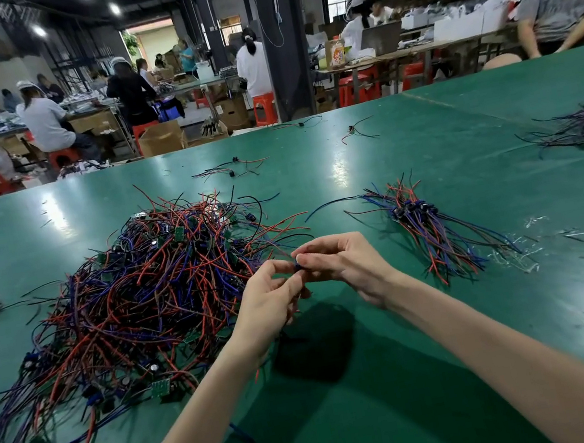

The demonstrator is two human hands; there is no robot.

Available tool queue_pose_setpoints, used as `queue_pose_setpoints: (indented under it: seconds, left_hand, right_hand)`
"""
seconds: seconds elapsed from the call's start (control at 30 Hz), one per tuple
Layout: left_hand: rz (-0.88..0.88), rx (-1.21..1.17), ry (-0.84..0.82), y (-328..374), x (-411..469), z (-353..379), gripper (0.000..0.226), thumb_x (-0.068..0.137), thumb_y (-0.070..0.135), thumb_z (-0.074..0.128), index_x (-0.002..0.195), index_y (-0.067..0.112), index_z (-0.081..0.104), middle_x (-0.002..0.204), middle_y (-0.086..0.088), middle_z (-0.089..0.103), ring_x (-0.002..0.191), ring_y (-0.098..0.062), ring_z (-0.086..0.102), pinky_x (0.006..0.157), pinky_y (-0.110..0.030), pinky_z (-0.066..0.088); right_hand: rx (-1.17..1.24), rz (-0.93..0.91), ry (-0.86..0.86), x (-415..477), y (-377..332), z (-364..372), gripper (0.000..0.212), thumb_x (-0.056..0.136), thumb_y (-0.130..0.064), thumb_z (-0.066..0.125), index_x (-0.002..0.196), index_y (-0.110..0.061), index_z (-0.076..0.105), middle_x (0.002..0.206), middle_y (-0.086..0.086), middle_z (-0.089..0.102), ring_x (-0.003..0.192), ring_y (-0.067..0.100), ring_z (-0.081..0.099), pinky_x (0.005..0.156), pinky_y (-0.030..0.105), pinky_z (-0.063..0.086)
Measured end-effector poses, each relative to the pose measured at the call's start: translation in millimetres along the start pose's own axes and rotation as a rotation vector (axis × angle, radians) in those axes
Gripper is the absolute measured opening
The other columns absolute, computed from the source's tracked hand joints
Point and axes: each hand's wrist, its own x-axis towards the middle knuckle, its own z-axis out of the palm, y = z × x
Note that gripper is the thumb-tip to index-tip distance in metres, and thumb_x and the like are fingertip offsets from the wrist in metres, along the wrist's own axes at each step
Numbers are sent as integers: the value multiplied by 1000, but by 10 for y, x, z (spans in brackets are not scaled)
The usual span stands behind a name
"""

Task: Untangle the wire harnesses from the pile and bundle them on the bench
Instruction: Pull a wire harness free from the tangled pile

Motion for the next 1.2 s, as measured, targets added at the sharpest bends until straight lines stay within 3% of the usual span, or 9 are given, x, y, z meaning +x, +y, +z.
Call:
queue_pose_setpoints:
  seconds: [0.1,0.23,0.4,0.53,0.63,0.8,0.97,1.1,1.2]
  left_hand:
    - [2,41,-14,-11,5,11,6,95,8,55,93,12,51,49,5,56,36,-3,36,35,-16,31]
    - [-16,-2,-56,2,-4,16,9,95,6,53,89,12,50,59,0,52,43,-5,41,40,-20,41]
    - [-111,-96,-90,15,-26,30,2,94,5,54,93,6,52,61,0,57,45,-5,49,42,-25,50]
    - [-126,-27,-48,7,-37,40,20,93,24,60,92,5,52,70,-6,57,38,-9,42,31,-16,30]
    - [-84,20,-23,-15,-26,29,21,95,25,56,90,5,51,62,-3,56,31,-7,32,31,-11,21]
    - [-108,1,-54,-2,-14,25,16,98,20,51,85,10,48,60,-3,51,32,-6,30,33,-9,18]
    - [-100,83,-53,1,-29,39,16,98,20,50,85,10,48,58,3,60,33,-9,36,32,-10,21]
    - [-93,128,-54,7,-25,38,15,98,18,51,86,8,49,84,-10,70,37,-13,50,28,-14,24]
    - [-102,139,-66,13,-12,28,16,97,17,51,84,9,48,76,-6,67,33,-8,40,31,-10,22]
  right_hand:
    - [45,76,54,27,-11,-32,9,85,-7,65,79,-4,70,69,5,68,61,13,62,67,25,57]
    - [90,148,87,52,-22,-78,11,87,-7,62,79,-3,69,64,3,68,57,11,61,56,21,55]
    - [-58,99,109,73,8,-63,20,87,0,61,97,16,64,80,18,66,59,14,59,57,21,56]
    - [-237,13,80,62,52,-35,17,86,4,62,97,17,63,78,12,62,57,8,59,63,21,56]
    - [-324,-11,80,61,55,-28,22,84,0,65,105,8,65,76,13,62,66,16,58,75,33,53]
    - [-112,88,111,68,21,-28,20,83,7,63,102,4,62,59,3,65,48,7,58,55,19,53]
    - [-20,202,102,54,-64,-75,10,82,9,61,82,-1,62,57,4,67,48,10,61,53,21,55]
    - [2,204,109,58,-64,-61,14,83,11,58,93,1,58,60,5,69,50,11,63,52,21,55]
    - [-5,187,139,74,-60,-65,13,84,9,59,95,2,58,61,2,70,52,9,63,52,21,54]
